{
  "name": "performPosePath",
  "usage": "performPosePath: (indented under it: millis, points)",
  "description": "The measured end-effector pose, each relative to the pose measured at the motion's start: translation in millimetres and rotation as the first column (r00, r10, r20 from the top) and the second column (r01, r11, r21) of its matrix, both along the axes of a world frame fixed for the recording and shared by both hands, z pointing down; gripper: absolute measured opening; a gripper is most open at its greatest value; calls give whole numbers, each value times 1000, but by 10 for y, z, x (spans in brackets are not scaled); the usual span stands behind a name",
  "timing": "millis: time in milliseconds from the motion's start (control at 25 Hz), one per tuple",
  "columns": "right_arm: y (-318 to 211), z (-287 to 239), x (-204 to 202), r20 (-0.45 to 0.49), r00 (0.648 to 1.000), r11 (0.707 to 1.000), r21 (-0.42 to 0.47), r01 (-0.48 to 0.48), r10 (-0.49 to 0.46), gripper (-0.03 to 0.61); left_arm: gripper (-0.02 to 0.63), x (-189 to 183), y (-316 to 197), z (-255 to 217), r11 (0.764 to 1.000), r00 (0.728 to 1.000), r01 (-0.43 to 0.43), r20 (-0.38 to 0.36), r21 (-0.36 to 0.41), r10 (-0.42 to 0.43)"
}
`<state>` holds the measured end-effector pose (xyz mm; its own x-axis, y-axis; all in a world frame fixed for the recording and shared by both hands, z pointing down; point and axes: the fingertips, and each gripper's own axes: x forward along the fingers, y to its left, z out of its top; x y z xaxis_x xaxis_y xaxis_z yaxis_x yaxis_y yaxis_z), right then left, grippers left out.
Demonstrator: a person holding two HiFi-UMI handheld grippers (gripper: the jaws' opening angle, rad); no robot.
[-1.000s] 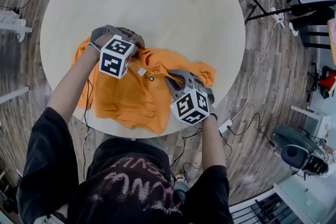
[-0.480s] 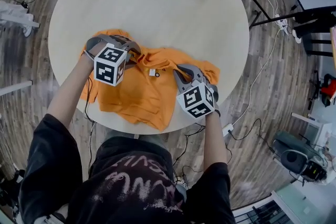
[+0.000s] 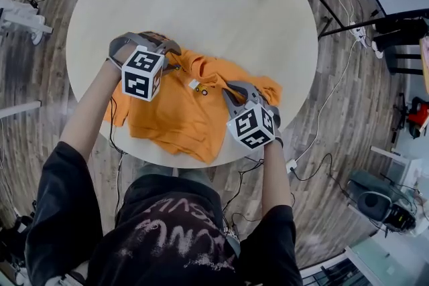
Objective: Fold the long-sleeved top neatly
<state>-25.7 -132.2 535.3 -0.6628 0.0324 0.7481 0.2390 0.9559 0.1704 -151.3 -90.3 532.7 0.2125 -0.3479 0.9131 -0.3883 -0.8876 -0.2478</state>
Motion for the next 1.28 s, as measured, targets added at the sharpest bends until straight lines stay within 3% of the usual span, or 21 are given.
performPosePath:
  millis: [160,280,560,680,720,840,960,1120,1280]
  points:
    - [41,25,5,-24,999,999,7,41,-41,35,166,-46,-382,-100,999,1000,-9,-14,36,9]
    - [93,83,33,-49,995,996,0,86,-86,35,193,41,-455,26,995,995,-96,-13,-41,96]
    - [37,134,35,-56,994,995,-39,96,-98,37,213,323,-417,362,952,967,-253,-39,-174,250]
    - [0,144,44,-53,994,995,-49,89,-91,37,200,440,-303,461,925,952,-305,-56,-227,301]
    - [-20,143,50,-51,995,995,-52,84,-87,37,163,461,-272,477,921,951,-309,-63,-238,303]
    - [-114,94,37,-29,998,996,-61,59,-61,37,73,435,-283,439,935,965,-263,-87,-239,249]
    - [-217,-16,10,-1,999,997,-62,36,-36,37,55,362,-364,291,961,979,-192,-108,-200,174]
    - [-373,-264,-36,60,998,1000,-29,-4,6,35,51,189,-513,-77,998,990,-28,-142,-63,19]
    - [-490,-671,-139,168,983,997,-23,-73,76,35,48,-44,-515,-556,989,976,131,-185,73,-115]
